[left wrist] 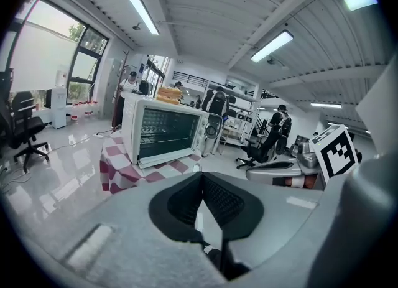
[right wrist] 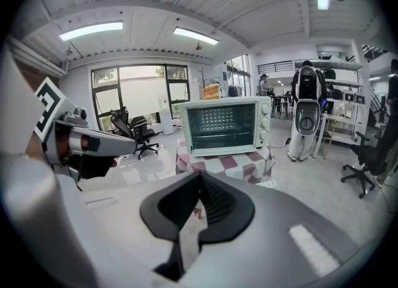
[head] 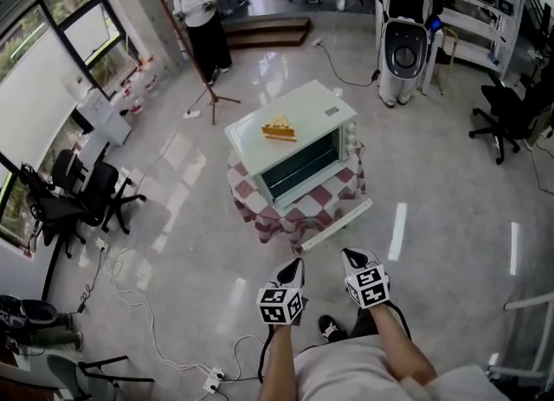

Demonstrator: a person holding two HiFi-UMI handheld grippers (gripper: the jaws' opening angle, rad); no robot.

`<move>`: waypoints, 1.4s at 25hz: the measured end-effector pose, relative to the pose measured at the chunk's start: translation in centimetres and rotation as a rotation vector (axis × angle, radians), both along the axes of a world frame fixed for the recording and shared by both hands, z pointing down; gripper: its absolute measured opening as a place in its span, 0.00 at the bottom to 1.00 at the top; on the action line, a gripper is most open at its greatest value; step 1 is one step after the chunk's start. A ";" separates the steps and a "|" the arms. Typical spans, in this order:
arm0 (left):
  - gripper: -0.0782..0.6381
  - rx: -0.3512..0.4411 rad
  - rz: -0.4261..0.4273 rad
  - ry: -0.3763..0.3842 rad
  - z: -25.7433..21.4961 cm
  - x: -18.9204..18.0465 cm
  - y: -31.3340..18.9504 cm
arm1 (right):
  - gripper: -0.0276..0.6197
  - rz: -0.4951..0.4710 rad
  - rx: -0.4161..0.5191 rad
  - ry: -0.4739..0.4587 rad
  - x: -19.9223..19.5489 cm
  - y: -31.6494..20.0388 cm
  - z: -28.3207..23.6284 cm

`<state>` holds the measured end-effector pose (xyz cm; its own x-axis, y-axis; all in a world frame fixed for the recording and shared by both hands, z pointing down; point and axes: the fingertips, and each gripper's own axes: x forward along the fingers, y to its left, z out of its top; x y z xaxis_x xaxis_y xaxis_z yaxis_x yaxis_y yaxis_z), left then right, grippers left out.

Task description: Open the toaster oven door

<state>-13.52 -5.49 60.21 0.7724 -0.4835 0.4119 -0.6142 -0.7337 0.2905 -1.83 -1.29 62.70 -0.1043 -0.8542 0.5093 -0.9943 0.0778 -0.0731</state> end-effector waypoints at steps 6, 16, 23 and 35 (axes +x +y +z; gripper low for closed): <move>0.12 0.015 0.027 0.011 -0.8 1.0 -0.1 | 0.04 -0.003 0.022 0.019 -0.8 0.0 -0.2; 0.12 0.014 0.032 0.007 -0.9 1.1 -0.3 | 0.04 -0.016 0.030 0.010 -0.7 -0.3 -0.9; 0.12 0.012 0.034 0.006 -0.9 1.1 -0.3 | 0.04 -0.019 0.030 0.009 -0.9 -0.3 -1.0; 0.12 0.011 0.049 0.011 -0.7 2.1 -0.4 | 0.04 0.003 0.020 0.032 0.3 0.5 -0.3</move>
<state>-11.43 -5.88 59.55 0.7998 -0.4494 0.3979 -0.5741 -0.7663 0.2884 -1.57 -0.80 62.38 -0.0861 -0.8644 0.4954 -0.9963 0.0763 -0.0401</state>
